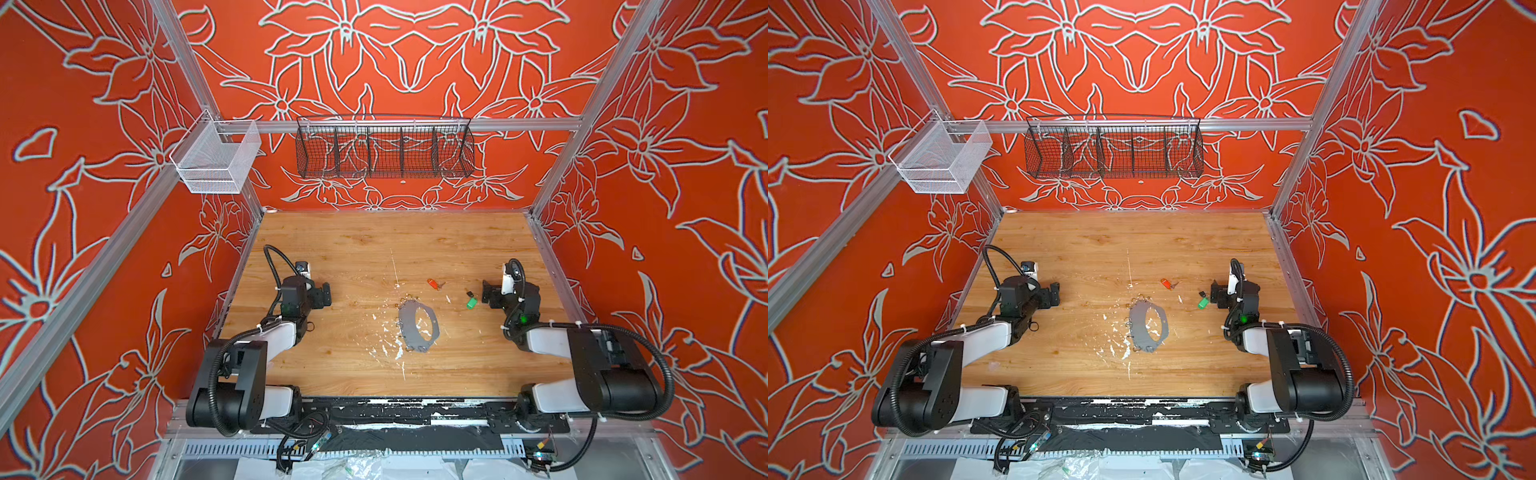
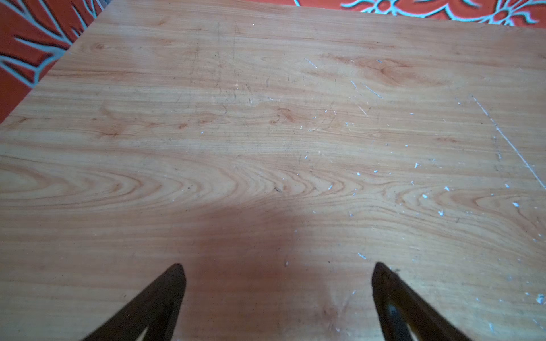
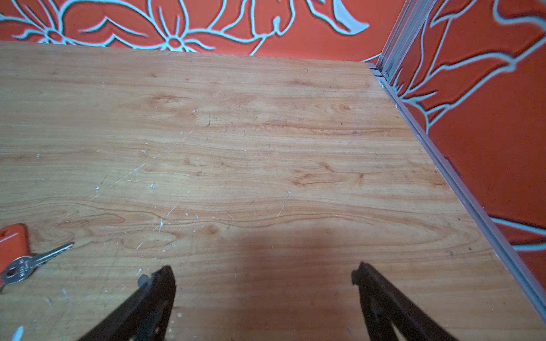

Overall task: Attach keys to a key ring
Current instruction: Pick up the keyring from the center of the table.

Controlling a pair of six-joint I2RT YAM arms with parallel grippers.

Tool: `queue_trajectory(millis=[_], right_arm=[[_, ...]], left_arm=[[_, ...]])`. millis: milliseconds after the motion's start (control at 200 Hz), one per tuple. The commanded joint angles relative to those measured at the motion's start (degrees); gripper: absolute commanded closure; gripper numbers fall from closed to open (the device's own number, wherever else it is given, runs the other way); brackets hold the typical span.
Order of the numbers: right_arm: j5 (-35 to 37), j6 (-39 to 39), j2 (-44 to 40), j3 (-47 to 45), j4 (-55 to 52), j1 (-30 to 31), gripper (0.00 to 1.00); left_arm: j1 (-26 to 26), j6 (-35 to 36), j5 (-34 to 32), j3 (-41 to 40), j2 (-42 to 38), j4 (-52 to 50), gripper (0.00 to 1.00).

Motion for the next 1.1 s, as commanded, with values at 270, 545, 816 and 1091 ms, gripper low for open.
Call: queue_trajectory(millis=[270, 545, 816, 1091], right_arm=[[1.12, 0.97, -0.46, 1.23, -0.39, 0.28, 0.03], [1.12, 0.97, -0.46, 1.22, -0.39, 0.28, 0.03], [1.2, 0.57, -0.48, 1.21, -0.31, 0.62, 0.03], [1.73, 0.37, -0.47, 1.22, -0.3, 0.98, 0.03]], left_arm=[[0.45, 0.24, 0.46, 0.5, 0.07, 0.63, 0.03], [0.42, 0.27, 0.42, 0.58, 0.06, 0.65, 0.03], [0.46, 0.27, 0.46, 0.58, 0.04, 0.65, 0.03], [0.36, 0.25, 0.46, 0.52, 0.02, 0.65, 0.03]])
